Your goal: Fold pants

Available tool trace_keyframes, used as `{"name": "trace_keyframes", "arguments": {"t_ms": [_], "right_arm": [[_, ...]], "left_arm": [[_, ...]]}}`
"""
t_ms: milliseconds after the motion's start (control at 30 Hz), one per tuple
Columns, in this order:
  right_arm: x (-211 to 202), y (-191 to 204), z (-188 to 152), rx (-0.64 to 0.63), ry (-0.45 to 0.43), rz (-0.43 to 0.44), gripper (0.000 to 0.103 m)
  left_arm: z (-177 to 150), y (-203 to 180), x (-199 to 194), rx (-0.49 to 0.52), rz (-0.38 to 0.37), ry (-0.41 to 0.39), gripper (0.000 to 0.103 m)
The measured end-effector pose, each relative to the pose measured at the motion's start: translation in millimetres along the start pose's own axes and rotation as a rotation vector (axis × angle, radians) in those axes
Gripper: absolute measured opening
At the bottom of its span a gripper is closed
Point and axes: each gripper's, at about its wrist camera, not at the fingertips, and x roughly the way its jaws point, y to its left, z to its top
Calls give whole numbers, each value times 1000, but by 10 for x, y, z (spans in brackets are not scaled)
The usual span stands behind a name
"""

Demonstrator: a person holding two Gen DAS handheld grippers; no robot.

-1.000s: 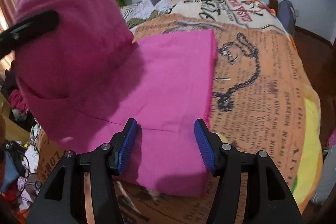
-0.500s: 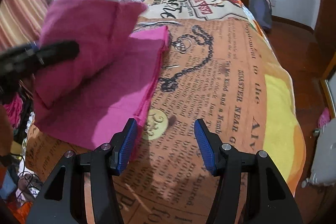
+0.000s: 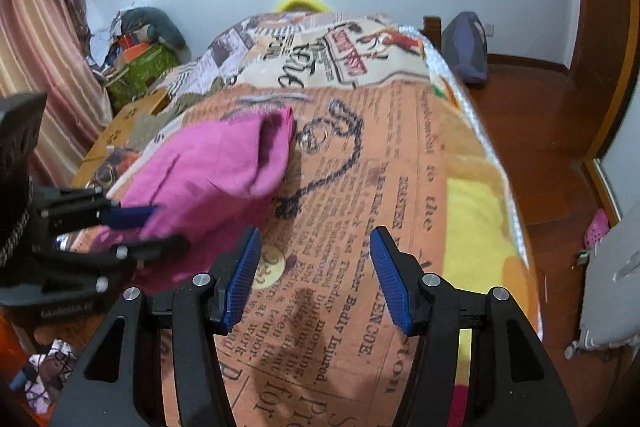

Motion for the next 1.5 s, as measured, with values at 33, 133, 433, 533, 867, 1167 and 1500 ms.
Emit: {"name": "trace_keyframes", "arguments": {"t_ms": [33, 133, 433, 533, 867, 1167, 1500], "right_arm": [[-17, 9, 27, -3, -9, 0, 54], [-63, 67, 115, -18, -35, 4, 54], [122, 488, 244, -86, -37, 77, 55], [277, 609, 203, -108, -3, 92, 55], [531, 466, -126, -78, 91, 75, 60], [484, 418, -197, -33, 80, 92, 63], [515, 332, -194, -18, 84, 105, 64]], "left_arm": [[-5, -9, -39, 2, 0, -9, 35], [-24, 19, -252, -7, 6, -58, 35], [-260, 429, -339, -97, 55, -44, 35], [-406, 462, -235, -99, 72, -14, 35], [-470, 693, -400, -103, 90, -53, 35], [-27, 1467, -141, -238, 38, -58, 49], [310, 2084, 581, -388, -67, 33, 55]]}}
